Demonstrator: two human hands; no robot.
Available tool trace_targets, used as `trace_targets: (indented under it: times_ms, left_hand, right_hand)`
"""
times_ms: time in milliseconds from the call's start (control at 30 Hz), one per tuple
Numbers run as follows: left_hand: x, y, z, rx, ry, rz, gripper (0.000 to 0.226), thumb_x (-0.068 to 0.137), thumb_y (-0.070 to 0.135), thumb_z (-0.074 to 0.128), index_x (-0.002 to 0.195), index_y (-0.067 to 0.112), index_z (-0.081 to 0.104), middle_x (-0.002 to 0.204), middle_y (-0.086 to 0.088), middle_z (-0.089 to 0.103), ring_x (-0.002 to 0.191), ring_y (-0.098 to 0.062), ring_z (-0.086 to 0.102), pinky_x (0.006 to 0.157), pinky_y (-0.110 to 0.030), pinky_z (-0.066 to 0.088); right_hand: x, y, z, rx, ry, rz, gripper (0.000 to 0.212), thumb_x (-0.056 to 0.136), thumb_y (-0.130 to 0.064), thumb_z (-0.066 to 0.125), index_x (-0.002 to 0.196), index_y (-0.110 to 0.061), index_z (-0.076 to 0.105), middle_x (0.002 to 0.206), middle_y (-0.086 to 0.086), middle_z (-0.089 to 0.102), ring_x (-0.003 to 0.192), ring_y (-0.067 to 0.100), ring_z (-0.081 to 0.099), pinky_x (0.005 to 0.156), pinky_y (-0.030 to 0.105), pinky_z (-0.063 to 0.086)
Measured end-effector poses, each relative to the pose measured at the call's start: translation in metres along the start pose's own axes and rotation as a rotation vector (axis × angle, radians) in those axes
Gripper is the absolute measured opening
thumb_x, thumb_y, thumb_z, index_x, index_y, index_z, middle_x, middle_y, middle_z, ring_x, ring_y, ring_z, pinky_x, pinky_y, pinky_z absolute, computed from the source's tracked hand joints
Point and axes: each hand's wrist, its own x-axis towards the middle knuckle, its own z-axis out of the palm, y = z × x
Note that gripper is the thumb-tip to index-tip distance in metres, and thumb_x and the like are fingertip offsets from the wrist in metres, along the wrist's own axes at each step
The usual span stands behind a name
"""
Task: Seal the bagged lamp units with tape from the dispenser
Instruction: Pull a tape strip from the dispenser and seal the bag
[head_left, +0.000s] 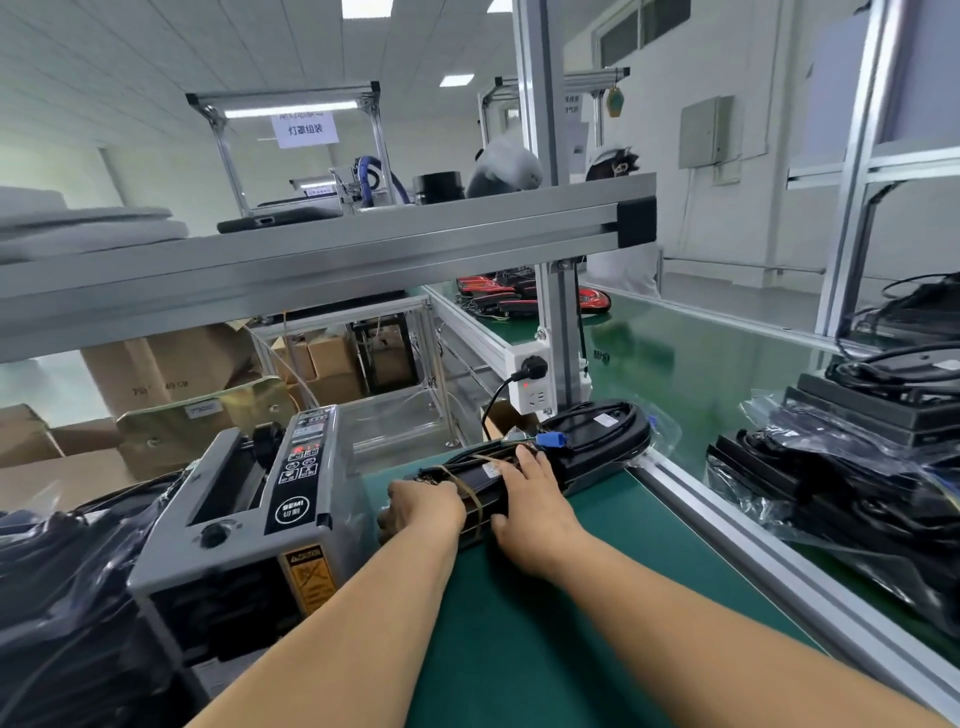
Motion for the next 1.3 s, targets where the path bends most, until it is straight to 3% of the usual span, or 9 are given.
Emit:
trace_targets:
  times_ms: [333,433,533,767,967,1067,1133,1200,1300]
  left_hand:
    - [-0.092,-0.047,-0.054,-0.027,-0.122,0.028,0.052,0.072,0.025,0.068,0.121,0.010,0.058,0.115,-0.021,0.059,0.094,-0.035,0.060,0.086,-0.044,0.057]
    - [-0.132,-0.072,-0.091,-0.006,-0.175,0.033,0.066,0.076,0.027,0.071,0.137,0.018,0.049,0.130,-0.019,0.052,0.097,-0.029,0.053,0.089,-0.034,0.050]
    - [-0.168,-0.098,-0.133,-0.086,-0.272,0.039,0.074,0.078,0.021,0.073,0.145,0.020,0.040,0.134,-0.016,0.049,0.099,-0.031,0.060,0.094,-0.043,0.053]
    - [-0.217,-0.148,-0.228,-0.145,-0.305,0.047,0.063,0.083,0.015,0.076,0.140,0.015,0.049,0.124,-0.009,0.061,0.103,-0.025,0.063,0.093,-0.039,0.052]
    - [-0.241,-0.174,-0.283,-0.139,-0.219,0.119,0.049,0.087,0.024,0.075,0.131,0.019,0.056,0.108,0.003,0.059,0.084,-0.002,0.053,0.072,-0.016,0.037]
    - [-0.252,-0.184,-0.288,-0.195,-0.245,0.092,0.038,0.086,0.022,0.075,0.120,0.025,0.059,0.090,0.014,0.063,0.077,0.007,0.055,0.056,-0.006,0.037]
    - [-0.260,-0.189,-0.284,-0.219,-0.264,0.078,0.037,0.084,0.017,0.077,0.117,0.023,0.061,0.084,0.012,0.070,0.075,0.002,0.063,0.055,-0.007,0.040]
    - [-0.265,-0.191,-0.279,-0.246,-0.308,0.068,0.039,0.082,0.010,0.077,0.116,0.020,0.062,0.079,0.005,0.076,0.071,-0.005,0.070,0.057,-0.008,0.045]
    - [-0.265,-0.195,-0.275,-0.240,-0.422,0.089,0.046,0.079,0.006,0.079,0.120,0.014,0.060,0.085,0.001,0.078,0.081,-0.013,0.074,0.077,-0.023,0.055]
  right_hand:
    - [-0.113,-0.008,-0.023,0.003,0.080,-0.006,0.065,0.091,-0.013,0.048,0.154,-0.023,0.031,0.164,0.002,0.020,0.154,0.020,0.007,0.125,0.034,0.013]
    - [-0.171,-0.021,-0.026,0.111,0.080,-0.036,0.065,0.092,-0.009,0.046,0.152,-0.030,0.032,0.161,-0.008,0.023,0.153,0.015,0.005,0.124,0.029,0.010]
    - [-0.229,-0.033,-0.026,0.165,0.077,-0.092,0.062,0.093,-0.011,0.047,0.149,-0.035,0.036,0.159,-0.014,0.025,0.153,0.010,0.004,0.120,0.025,0.013]
    - [-0.319,-0.064,-0.010,0.317,0.071,-0.179,0.048,0.094,-0.014,0.059,0.138,-0.029,0.053,0.147,-0.033,0.022,0.147,-0.008,0.006,0.102,-0.005,0.003]
    - [-0.358,-0.086,0.008,0.874,0.630,-0.014,0.065,0.067,0.001,0.083,0.119,-0.032,0.063,0.131,-0.019,0.060,0.123,-0.003,0.054,0.103,0.013,0.042]
    - [-0.353,-0.091,0.001,1.207,0.333,0.170,0.091,0.068,0.001,0.088,0.144,-0.022,0.043,0.145,-0.005,0.051,0.125,0.003,0.051,0.105,0.022,0.042]
    - [-0.343,-0.099,-0.008,1.328,0.073,0.151,0.102,0.056,-0.025,0.097,0.145,-0.022,0.045,0.140,-0.002,0.059,0.122,0.008,0.057,0.107,0.030,0.038]
    - [-0.336,-0.111,-0.017,1.278,-0.044,0.086,0.087,0.045,-0.044,0.096,0.125,-0.033,0.065,0.121,-0.003,0.072,0.112,0.012,0.067,0.107,0.039,0.043]
    - [-0.335,-0.123,-0.027,1.204,-0.049,0.004,0.057,0.059,-0.032,0.088,0.113,-0.035,0.071,0.108,0.002,0.076,0.103,0.020,0.072,0.104,0.048,0.049]
